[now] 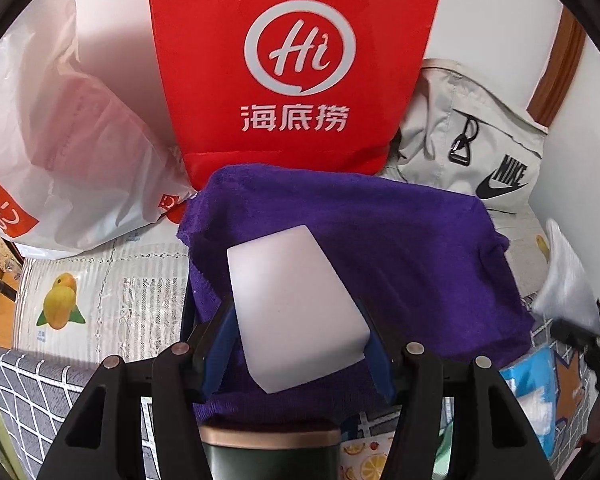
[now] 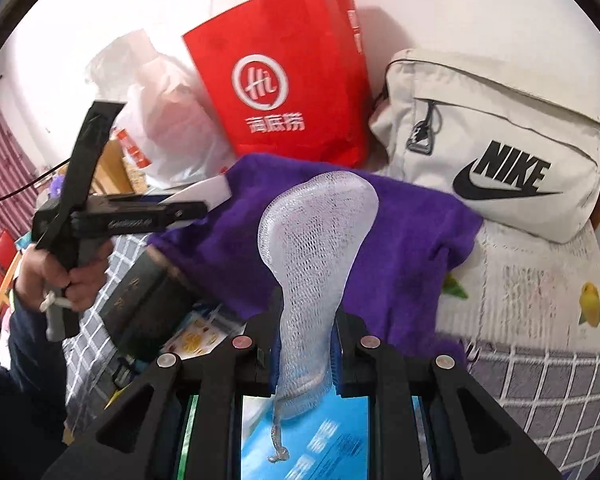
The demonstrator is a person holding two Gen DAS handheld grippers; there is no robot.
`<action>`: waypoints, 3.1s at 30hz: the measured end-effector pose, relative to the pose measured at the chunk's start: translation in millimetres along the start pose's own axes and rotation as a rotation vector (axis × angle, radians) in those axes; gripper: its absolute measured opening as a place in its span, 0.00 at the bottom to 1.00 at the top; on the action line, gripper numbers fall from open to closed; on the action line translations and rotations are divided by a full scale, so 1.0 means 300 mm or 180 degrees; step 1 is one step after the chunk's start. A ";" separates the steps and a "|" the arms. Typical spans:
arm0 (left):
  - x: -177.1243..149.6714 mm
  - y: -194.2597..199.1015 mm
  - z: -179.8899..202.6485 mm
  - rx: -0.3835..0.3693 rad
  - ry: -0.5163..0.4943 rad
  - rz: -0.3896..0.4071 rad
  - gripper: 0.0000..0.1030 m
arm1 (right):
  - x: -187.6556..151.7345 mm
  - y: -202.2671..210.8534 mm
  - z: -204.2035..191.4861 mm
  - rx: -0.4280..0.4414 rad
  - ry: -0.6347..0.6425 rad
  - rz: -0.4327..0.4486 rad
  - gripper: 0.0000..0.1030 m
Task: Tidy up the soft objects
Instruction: 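Lower the sponge and mesh bag onto the purple towel and open both tools, then grasp the white cloth item with the right tool while the left tool moves toward the yellow pouch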
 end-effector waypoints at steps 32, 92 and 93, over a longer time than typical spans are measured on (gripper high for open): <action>0.101 -0.267 -0.029 0.0035 -0.0283 -0.0366 0.71 | 0.054 -0.415 0.262 -0.0403 0.0126 -0.0884 0.47; -0.616 0.318 -0.047 -0.0395 0.0131 -0.0147 0.82 | -0.253 0.054 -0.235 -0.0483 0.0422 0.0061 0.07; -0.632 0.315 -0.036 -0.0408 0.0107 -0.0153 0.82 | -0.255 0.075 -0.244 -0.0475 0.0402 0.0093 0.07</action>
Point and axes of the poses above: each gripper's, at about its wrist camera, not at the fingertips, and y roughly against the way its jaws point, z to its right, x to its top, the point moved 9 cm from there along -y, roughly the way its jaws point, and after that the axes turned 3 degrees about y, right-handed, at the moved point
